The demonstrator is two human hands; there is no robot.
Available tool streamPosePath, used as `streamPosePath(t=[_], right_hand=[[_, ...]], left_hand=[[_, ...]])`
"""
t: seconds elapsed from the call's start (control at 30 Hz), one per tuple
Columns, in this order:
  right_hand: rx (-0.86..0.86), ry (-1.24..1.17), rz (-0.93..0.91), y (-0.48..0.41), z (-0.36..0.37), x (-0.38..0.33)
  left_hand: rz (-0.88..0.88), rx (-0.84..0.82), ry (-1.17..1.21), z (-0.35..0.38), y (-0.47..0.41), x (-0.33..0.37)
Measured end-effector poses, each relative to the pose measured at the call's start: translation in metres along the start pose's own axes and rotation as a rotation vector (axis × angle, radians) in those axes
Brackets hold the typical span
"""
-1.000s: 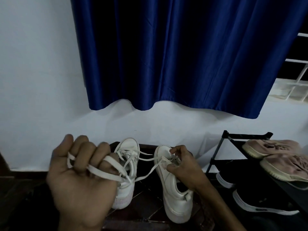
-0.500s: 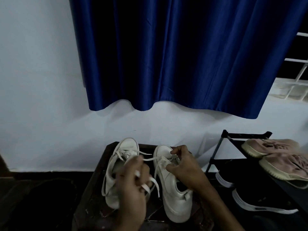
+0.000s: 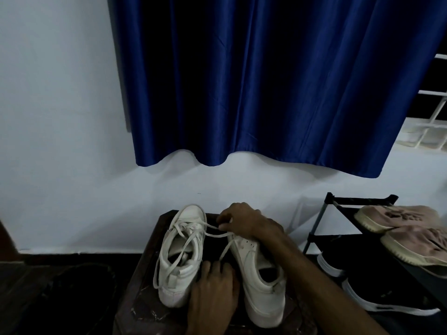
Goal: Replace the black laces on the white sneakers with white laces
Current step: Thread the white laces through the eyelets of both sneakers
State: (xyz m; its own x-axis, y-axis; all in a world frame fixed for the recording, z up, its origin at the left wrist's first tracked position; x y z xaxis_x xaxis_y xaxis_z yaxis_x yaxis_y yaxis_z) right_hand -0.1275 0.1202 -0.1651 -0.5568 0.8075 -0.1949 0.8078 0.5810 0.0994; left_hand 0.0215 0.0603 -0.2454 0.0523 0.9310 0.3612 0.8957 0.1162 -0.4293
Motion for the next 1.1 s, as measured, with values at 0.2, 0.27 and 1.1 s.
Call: streamPosePath(t=[0.2, 0.27, 1.1], right_hand=[[0.089, 0.023, 0.019, -0.005, -0.009, -0.006], [0.187, -0.067, 0.036, -0.005, -0.021, -0.001], [0.320, -0.134, 0.120, 0.081, -0.048, 0.025]], left_hand=[[-0.008, -0.029, -0.147, 0.000, -0.003, 0.001], [-0.024, -0.023, -0.145, 0.000, -0.005, -0.003], [-0.197, -0.018, 0.819, -0.056, -0.114, 0.007]])
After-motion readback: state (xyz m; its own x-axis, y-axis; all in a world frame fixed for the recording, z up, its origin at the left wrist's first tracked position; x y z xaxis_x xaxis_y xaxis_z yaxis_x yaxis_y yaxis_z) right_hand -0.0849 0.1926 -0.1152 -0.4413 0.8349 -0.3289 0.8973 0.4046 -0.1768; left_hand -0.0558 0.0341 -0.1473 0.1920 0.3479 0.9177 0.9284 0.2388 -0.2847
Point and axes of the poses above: each hand's wrist, its own y-axis away from the middle knuckle, its own z-axis out of the palm, x = y × z, the point moved 2 cm from there along -y, towards the middle knuckle, and after that the axes turned 9 degrees about y, right-handed, at the moved point
